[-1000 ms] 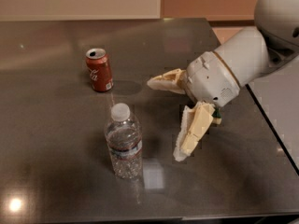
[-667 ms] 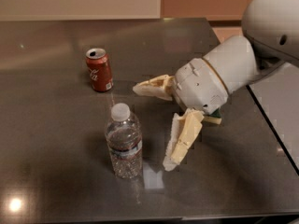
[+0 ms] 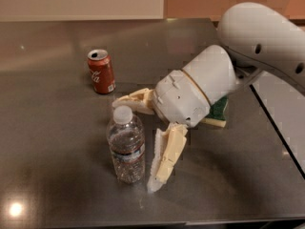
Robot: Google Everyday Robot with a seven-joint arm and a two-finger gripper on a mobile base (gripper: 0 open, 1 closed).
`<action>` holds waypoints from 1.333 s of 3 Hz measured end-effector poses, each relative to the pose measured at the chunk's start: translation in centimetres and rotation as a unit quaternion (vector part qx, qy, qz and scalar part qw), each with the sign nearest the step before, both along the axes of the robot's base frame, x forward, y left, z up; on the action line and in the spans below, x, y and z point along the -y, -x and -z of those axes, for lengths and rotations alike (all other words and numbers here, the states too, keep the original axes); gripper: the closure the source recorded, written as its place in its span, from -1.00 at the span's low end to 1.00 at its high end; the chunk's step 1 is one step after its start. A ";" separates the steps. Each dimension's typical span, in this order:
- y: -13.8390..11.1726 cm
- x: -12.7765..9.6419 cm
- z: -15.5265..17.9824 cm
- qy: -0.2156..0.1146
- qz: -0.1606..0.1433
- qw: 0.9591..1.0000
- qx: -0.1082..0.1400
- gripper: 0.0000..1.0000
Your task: Knock water bottle over
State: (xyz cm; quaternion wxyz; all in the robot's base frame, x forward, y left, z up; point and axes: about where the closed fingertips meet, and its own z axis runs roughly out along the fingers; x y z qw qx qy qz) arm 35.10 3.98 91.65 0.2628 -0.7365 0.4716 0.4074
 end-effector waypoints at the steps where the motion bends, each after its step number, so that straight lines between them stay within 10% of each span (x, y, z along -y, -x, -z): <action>1: 0.3 -1.0 0.2 -0.005 -0.015 1.000 -0.003 -0.66; 4: -2.1 -0.6 -1.8 0.031 0.028 0.999 0.023 0.74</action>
Offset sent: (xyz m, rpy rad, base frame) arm 0.0071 0.0149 -0.0016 0.0484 0.0237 0.0353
